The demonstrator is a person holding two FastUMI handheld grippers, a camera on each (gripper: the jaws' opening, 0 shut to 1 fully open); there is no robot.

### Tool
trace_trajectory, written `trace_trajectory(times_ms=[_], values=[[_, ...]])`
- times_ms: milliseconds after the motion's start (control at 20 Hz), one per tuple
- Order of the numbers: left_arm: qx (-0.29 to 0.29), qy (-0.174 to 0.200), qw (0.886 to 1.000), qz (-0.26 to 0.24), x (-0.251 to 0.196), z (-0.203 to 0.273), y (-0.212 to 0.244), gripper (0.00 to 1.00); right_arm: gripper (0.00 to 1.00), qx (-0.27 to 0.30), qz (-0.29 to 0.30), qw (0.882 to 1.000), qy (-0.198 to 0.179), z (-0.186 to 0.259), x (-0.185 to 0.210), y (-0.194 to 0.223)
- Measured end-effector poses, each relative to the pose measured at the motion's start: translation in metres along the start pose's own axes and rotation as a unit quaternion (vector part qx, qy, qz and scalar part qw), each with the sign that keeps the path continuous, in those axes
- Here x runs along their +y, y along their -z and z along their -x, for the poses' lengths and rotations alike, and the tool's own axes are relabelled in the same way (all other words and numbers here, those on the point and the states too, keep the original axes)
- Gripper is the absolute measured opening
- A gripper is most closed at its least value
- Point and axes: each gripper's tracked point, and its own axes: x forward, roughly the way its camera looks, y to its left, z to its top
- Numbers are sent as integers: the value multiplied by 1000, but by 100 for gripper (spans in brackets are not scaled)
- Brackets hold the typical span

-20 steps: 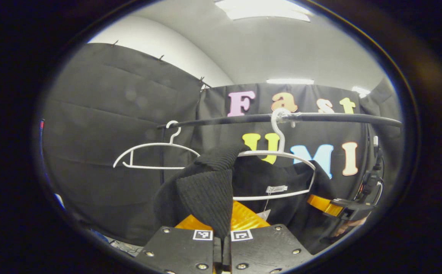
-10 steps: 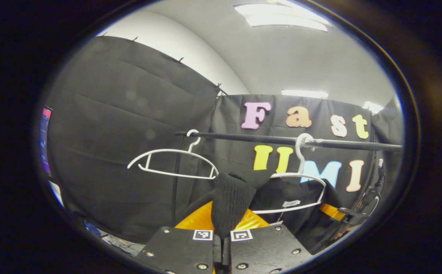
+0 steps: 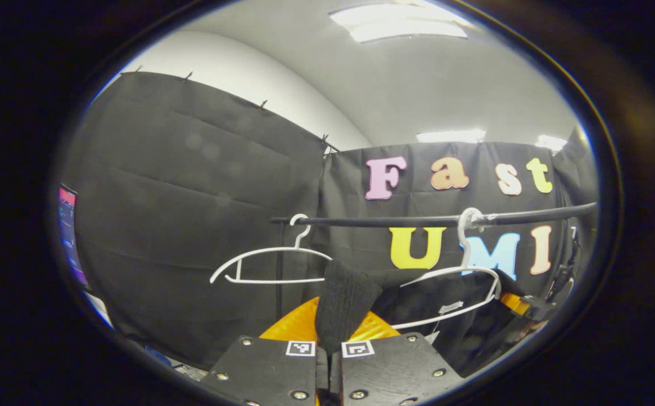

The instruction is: Grasp the clothes on the hanger with both hands and then place them into the laundry hamper below.

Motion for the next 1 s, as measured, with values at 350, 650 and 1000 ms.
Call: trace_trajectory(times_ms=[350, 650, 1000], values=[[6, 13, 1000, -1, 18, -31, -1, 5, 6, 22, -25, 999, 10, -21, -13, 15], [33, 32, 999, -24, 24, -43, 12, 2, 3, 38, -30, 999, -13, -29, -9, 30], [81, 28, 996, 2, 56, -35, 43, 2, 6, 80, 1, 997, -20, -17, -1, 65]])
